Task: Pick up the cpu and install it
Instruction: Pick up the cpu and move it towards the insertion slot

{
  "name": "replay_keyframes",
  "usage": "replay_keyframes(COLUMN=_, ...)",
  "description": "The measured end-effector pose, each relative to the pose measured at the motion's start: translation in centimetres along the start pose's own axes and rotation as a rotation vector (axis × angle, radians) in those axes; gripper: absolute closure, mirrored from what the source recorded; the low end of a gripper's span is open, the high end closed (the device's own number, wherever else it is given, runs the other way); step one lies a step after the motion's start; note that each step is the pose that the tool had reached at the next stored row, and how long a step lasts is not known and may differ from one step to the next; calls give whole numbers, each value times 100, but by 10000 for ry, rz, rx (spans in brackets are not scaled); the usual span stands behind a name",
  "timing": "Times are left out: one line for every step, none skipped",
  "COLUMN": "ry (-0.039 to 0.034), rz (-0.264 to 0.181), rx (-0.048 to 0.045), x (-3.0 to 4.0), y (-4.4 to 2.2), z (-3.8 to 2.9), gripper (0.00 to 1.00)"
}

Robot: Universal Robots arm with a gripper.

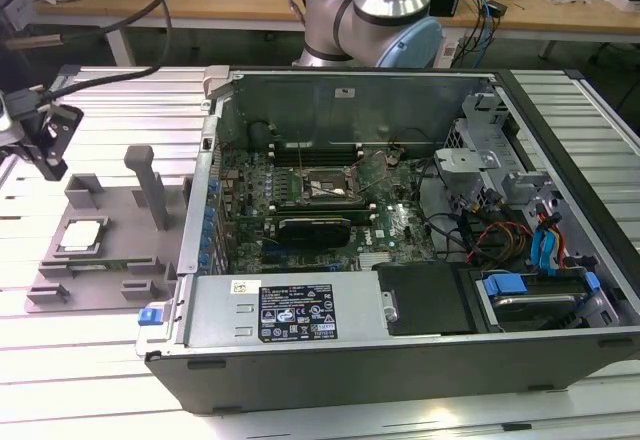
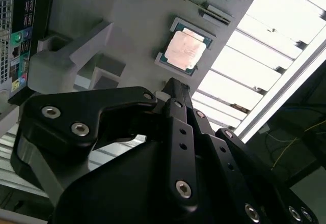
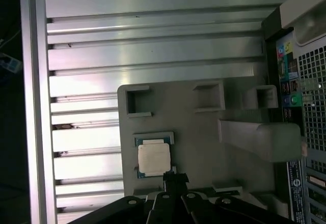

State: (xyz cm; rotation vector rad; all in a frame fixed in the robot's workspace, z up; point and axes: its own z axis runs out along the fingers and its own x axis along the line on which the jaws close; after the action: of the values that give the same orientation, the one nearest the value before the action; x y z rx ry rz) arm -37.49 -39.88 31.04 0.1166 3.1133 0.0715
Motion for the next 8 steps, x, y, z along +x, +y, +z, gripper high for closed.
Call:
replay_keyframes(ry=0, rz=-1, rx=0, x=4, y=-2, z=22, gripper=89)
replay_keyframes(ry=1, rz=-1, rx=0, x=6, y=-3, z=37, gripper=89)
replay_keyframes(ry=1, rz=0, rx=1, x=9, y=-3, z=51, gripper=89)
replay_keyframes(ry=2, rz=-1, rx=1, x=12, y=-4, z=68, gripper=89)
replay_keyframes(ry=1, rz=0, rx=0, x=16, y=-5, z=89, gripper=89)
replay_keyframes(ry=1, rz=0, rx=1, x=19, y=-6, z=101, gripper=89)
replay_keyframes(ry=2, rz=-1, rx=1, x=21, y=-7, z=111, gripper=89)
replay_keyframes(ry=1, rz=0, rx=1, x=26, y=-8, z=130, gripper=89)
